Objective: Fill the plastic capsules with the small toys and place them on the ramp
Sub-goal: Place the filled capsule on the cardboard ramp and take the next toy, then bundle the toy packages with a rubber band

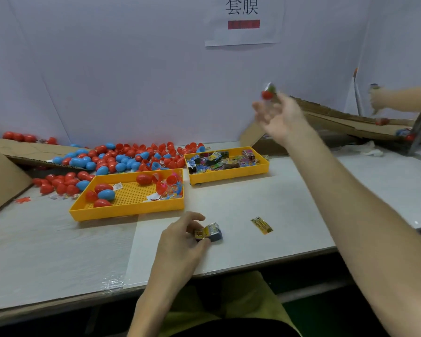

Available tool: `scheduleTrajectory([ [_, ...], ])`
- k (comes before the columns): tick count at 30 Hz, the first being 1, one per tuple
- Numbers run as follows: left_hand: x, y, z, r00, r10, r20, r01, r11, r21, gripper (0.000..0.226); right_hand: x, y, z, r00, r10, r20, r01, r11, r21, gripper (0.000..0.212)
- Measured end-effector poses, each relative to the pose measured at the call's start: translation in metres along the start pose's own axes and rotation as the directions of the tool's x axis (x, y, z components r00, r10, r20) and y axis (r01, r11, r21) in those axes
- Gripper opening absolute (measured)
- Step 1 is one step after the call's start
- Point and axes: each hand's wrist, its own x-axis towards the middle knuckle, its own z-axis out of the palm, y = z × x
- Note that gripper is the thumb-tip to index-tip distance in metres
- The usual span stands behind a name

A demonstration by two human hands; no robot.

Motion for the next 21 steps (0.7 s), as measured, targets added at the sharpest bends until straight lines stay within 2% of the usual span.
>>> scheduleTrajectory([
  [2,-0.001,0.001,-0.001,1.0,-0.008,0.01,0.008,1.0,-0.004,0.036,0.009,-0.008,-0.002,0.997,-0.023,-0.073,0.013,0.991,-0.132,0.048],
  [3,-0.001,0.002,-0.001,1.0,-0.011,0.013,0.011,1.0,-0.01,0.036,0.003,0.003,-0.005,0.999,-0.001,-0.053,-0.011,0.972,-0.235,0.047],
  [6,0.0,0.002,-0.001,1.0,-0.011,0.021,0.011,1.0,-0.017,0.039,-0.041,0.064,-0.019,0.984,0.118,0.134,-0.018,0.813,-0.582,0.034],
  [8,-0.001,0.001,-0.003,1.0,-0.01,0.026,0.011,0.999,-0.04,0.039,-0.075,0.102,-0.031,0.966,0.094,0.242,0.121,0.662,-0.74,0.02],
  [11,-0.001,0.0,-0.005,1.0,-0.01,0.022,0.012,0.998,-0.059,0.039,-0.112,0.137,-0.046,0.937,-0.012,0.349,0.322,0.412,-0.852,0.016],
  [13,0.0,0.0,-0.002,1.0,-0.003,0.005,0.003,0.998,-0.055,0.038,-0.127,0.149,-0.052,0.931,-0.07,0.357,0.361,0.305,-0.881,0.012],
  [15,0.0,0.0,0.0,1.0,-0.002,-0.011,0.002,0.999,-0.05,0.038,-0.134,0.154,-0.059,0.943,-0.078,0.323,0.333,0.23,-0.915,0.01],
  [17,0.0,-0.001,0.0,1.0,-0.003,-0.018,0.002,0.999,-0.049,0.037,-0.136,0.155,-0.063,0.957,-0.04,0.288,0.29,0.187,-0.938,0.014],
  [21,-0.001,-0.002,0.0,0.999,0.002,-0.032,-0.004,0.998,-0.061,0.036,-0.135,0.15,-0.068,0.958,0.009,0.285,0.27,0.295,-0.916,0.018],
])
